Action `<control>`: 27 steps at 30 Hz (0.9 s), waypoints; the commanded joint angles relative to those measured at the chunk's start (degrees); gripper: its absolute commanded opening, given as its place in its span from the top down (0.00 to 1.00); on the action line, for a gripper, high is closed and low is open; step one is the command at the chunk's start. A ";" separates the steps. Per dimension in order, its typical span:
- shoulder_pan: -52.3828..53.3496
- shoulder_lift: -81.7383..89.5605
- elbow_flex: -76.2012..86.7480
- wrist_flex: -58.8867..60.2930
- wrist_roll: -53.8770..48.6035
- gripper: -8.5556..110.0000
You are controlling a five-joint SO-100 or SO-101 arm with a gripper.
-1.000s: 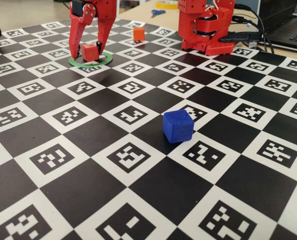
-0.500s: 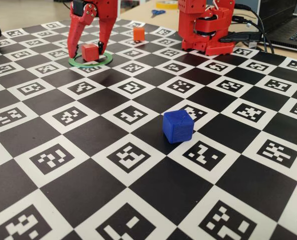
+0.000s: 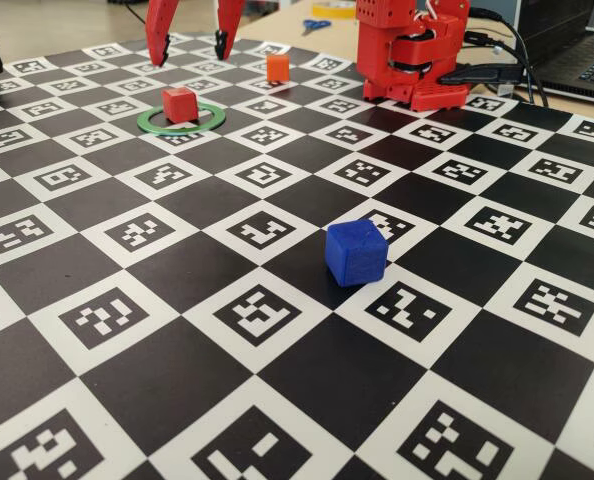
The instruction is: Grab the red cube then put it in the green circle then put the blue cube on top and finally the orange cube on top
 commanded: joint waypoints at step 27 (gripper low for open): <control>-49.39 -14.77 -37.27 10.20 45.97 0.61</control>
